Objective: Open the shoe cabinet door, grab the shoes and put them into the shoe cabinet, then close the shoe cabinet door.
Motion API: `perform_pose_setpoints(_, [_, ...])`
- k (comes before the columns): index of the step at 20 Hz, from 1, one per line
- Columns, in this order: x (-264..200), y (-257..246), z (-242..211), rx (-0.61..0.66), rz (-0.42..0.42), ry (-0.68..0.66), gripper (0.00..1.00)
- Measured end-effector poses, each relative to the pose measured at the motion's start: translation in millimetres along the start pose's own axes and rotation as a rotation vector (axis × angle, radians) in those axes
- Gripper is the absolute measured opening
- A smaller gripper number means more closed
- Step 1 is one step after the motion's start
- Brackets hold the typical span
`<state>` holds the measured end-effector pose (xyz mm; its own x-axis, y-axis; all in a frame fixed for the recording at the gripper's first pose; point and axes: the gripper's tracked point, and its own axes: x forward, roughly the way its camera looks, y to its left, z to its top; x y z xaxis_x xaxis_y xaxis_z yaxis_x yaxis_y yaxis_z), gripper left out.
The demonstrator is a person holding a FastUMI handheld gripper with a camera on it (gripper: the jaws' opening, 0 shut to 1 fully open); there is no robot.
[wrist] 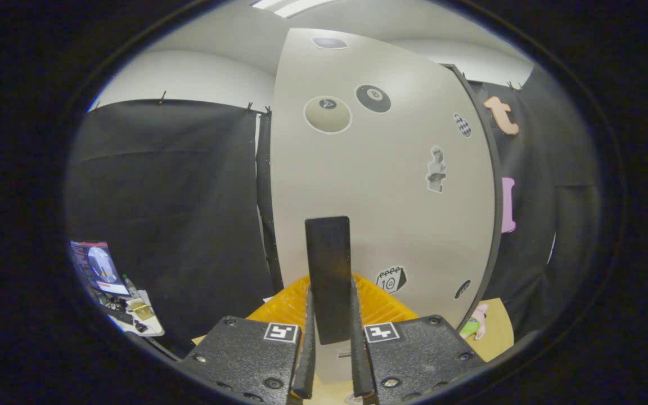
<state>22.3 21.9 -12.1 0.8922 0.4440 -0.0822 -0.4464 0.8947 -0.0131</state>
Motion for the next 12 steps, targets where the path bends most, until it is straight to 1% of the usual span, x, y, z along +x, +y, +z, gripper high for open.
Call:
perform_pose_setpoints(4, [-34.6,-18.1,-1.0,-0.012,-0.019,-0.013,0.28])
perform_pose_setpoints(7, [-64.4,-30.1,-4.8,-0.033,-0.070,-0.027,0.27])
perform_pose_setpoints(12, [-98.3,-56.6,-5.1,-0.002,-0.144,-0.051,0.25])
